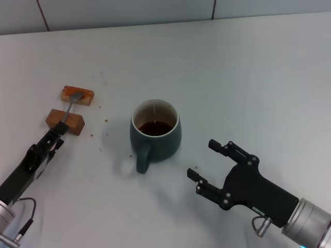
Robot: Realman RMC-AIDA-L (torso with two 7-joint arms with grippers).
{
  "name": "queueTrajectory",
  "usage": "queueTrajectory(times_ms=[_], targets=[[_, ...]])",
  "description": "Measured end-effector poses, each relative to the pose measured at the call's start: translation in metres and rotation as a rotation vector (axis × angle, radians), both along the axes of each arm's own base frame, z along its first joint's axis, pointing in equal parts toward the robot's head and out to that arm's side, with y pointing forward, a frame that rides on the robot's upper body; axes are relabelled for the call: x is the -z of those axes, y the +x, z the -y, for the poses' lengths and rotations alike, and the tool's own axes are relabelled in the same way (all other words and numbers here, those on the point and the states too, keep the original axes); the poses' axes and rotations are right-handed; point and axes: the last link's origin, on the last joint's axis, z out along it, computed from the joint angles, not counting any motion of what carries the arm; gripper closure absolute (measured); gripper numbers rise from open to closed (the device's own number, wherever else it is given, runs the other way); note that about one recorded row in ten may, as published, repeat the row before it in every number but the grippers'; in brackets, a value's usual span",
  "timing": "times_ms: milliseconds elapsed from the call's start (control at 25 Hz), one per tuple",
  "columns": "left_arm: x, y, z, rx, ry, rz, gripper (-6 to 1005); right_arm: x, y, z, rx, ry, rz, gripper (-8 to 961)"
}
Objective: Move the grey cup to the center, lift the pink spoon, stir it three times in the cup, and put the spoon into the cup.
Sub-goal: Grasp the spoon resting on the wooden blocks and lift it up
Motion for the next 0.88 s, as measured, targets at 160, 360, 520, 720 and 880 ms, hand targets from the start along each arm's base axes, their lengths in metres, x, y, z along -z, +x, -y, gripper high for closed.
queueTrajectory(times_ms=[160, 360, 520, 720, 880], targets=[[0.0007, 0.0001, -0.0004, -0.003, -0.008, 0.005, 284, 0.0006, 0.0003, 0.0000, 0.003, -0.002, 0.003, 198], [0.0005, 0.0001, -0.0009, -0.004, -0.006, 0.007, 304, 0.0007, 0.0003, 0.0000, 0.004, -0.003, 0.003, 198], [0.0004, 0.0004, -0.0014, -0.004, -0.005, 0.007, 388, 0.0007, 0.0005, -0.0001, 0.004, -0.003, 0.004, 198], [0.0009, 0.0022, -0.0043, 0.001, -0.011, 0.013, 431, 0.0007, 0.0003, -0.0007, 0.002, -0.002, 0.005, 198], [0.0014, 0.0012, -0.0045, -0.011, -0.016, 0.019, 454, 0.0008, 0.0003, -0.0012, 0.001, -0.003, 0.007, 198]])
